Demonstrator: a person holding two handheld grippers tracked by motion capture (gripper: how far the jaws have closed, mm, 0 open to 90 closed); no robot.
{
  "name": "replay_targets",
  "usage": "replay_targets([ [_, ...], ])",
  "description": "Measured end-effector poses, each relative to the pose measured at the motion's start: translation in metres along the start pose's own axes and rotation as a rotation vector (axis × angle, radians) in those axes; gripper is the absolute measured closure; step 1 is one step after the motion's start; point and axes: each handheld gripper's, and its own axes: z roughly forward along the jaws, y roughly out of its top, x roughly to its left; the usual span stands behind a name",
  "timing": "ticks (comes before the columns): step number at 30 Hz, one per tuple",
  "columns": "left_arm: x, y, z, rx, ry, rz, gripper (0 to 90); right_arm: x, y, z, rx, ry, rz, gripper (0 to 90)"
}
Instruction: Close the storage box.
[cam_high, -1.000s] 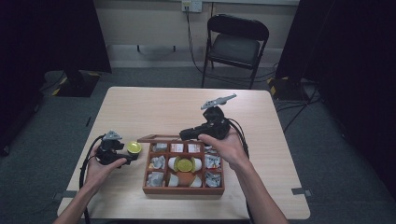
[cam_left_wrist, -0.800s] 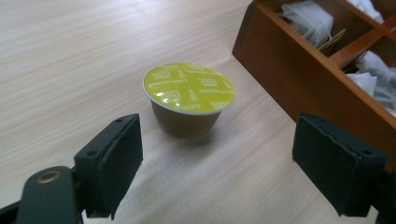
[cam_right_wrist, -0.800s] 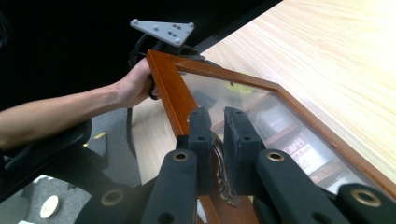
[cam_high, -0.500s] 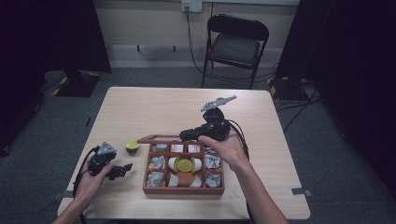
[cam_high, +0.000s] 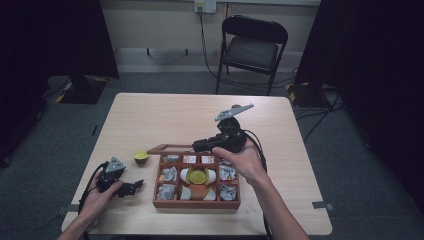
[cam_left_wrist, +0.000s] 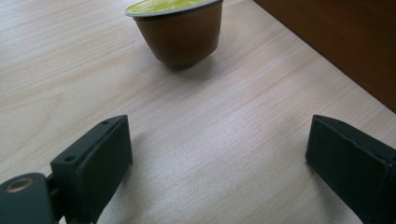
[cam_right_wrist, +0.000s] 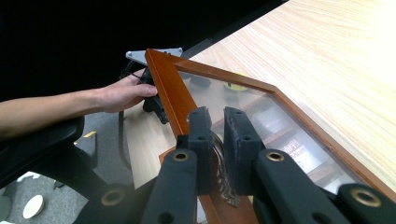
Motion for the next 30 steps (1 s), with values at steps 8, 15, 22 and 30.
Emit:
replay_targets([
  [8,0.000,0.000,0.000,0.000,0.000,0.000,6.7,0.006,-0.007,0.002,0.006,-0.009,-0.017,81.9],
  [15,0.001,0.000,0.000,-0.001,-0.013,0.010,6.3,0.010,-0.012,0.003,0.009,-0.017,-0.036,81.9],
  [22,0.002,0.000,0.000,-0.001,-0.018,0.012,6.1,0.012,-0.014,0.003,0.005,-0.028,-0.045,81.9],
  [30,0.002,0.000,0.000,0.002,-0.022,0.012,5.8,0.014,-0.017,0.004,0.001,-0.033,-0.052,81.9],
])
